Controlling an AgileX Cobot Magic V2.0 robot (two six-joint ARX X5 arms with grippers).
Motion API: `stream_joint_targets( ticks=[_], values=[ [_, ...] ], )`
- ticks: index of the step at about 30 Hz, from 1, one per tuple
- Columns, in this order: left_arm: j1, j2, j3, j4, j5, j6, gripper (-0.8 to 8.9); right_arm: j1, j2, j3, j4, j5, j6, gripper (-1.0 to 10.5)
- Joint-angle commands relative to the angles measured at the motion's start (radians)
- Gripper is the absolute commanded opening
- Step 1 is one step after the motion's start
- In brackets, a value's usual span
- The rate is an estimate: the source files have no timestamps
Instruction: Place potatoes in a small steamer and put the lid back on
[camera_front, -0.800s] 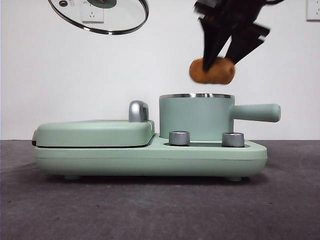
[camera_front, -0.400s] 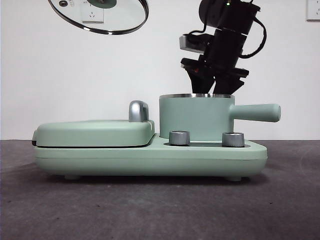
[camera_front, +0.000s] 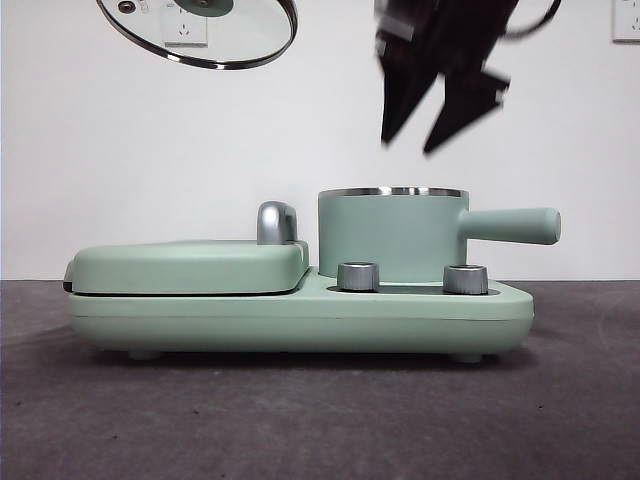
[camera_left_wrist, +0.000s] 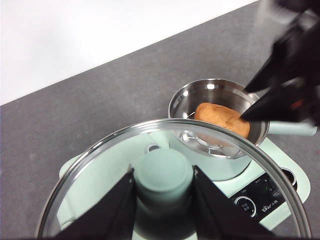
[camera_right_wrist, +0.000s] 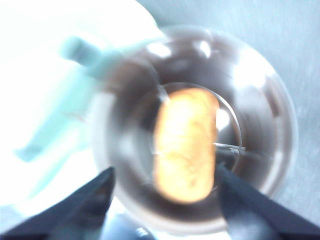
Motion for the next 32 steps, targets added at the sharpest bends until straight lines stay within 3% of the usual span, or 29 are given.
stream_joint_targets(
  ticks=[1,8,14,21,28,32],
  values=[
    [-0.006,0.013,0.019,0.018,-0.002,0.000,0.15,0.007,-0.081,-0.067,0.012,-0.016,-0.003,2.8],
    [-0.009,0.069,0.019,-0.002,0.010,0.000,0.15,0.007,-0.477,-0.555,0.186,-0.011,0.008,2.8],
    [-0.010,0.125,0.019,0.053,0.065,0.002,0.15,0.007,-0.700,-0.770,0.213,-0.012,0.057,2.8],
    [-0.045,0.230,0.019,0.278,0.087,0.065,0.15,0.008,-0.902,-0.894,0.180,-0.012,0.108,2.8],
    [-0.076,0.374,0.022,0.553,0.093,0.121,0.15,0.008,-1.006,-0.903,0.149,-0.011,0.136,2.8],
    [-0.081,0.451,0.052,0.629,0.114,0.129,0.15,0.008,-1.030,-0.903,0.143,-0.008,0.153,2.8]
  ],
)
